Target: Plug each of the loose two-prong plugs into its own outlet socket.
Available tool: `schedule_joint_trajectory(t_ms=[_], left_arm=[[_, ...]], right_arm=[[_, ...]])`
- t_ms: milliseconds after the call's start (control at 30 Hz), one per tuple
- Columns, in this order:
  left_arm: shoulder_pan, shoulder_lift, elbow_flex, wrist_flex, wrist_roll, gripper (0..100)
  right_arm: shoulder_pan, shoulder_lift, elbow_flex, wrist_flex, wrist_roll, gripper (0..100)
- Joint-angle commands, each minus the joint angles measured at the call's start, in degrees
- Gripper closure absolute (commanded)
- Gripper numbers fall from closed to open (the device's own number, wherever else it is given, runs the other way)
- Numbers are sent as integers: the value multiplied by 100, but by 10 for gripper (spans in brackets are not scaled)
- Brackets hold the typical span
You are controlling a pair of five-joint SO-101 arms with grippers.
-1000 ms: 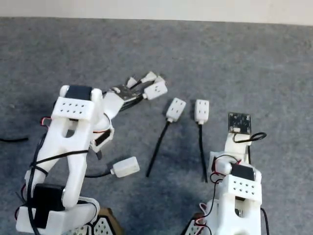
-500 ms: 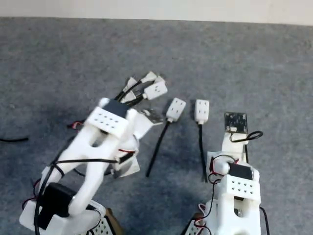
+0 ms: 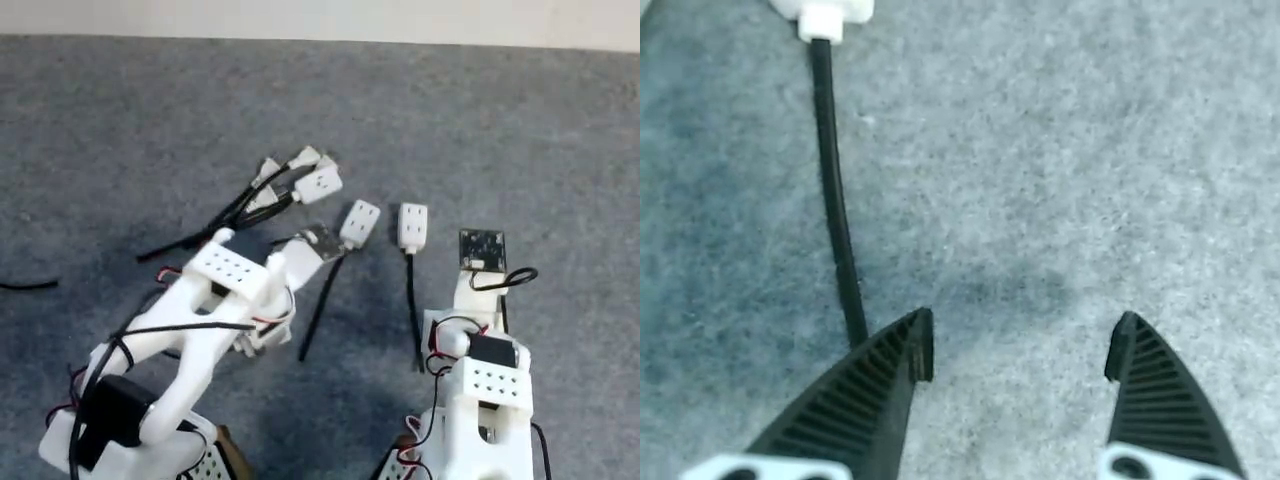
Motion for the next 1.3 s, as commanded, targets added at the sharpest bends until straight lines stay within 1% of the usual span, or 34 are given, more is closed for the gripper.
schedule_joint_trajectory(t_ms=[0,133,267,367,467,567,633,733,800,900,1000,1133,1267], left_arm=[[-374,-127,-453,53,-273,832],[-725,-127,-927,422,-484,832],[-1033,-127,-1226,440,-484,832],[-1086,-48,-1147,440,-466,832],[-1095,365,-1095,334,-440,832],[-1130,848,-1156,123,-211,832],[-1112,954,-1297,132,-123,832],[-1112,936,-1648,510,-114,832],[-1121,840,-1991,862,35,832],[-1051,549,-2273,1354,141,832],[-752,233,-2053,1679,158,832],[-224,-110,-1297,1697,607,832],[233,-532,-743,1495,642,832]], right_arm=[[-48,-119,-31,-101,88,727],[-48,-119,-31,-101,88,727],[-48,-119,-31,-101,88,727],[-48,-119,-31,-101,88,727],[-48,-119,-31,-101,88,727],[-48,-110,-31,-101,88,727],[-48,-110,-31,-101,88,727],[-48,-110,-31,-101,88,727],[-48,-110,-31,-101,88,727],[-48,-110,-31,-101,88,727],[-48,-110,-31,-101,88,727],[-48,-110,-31,-101,88,727],[-48,-110,-31,-101,88,727]])
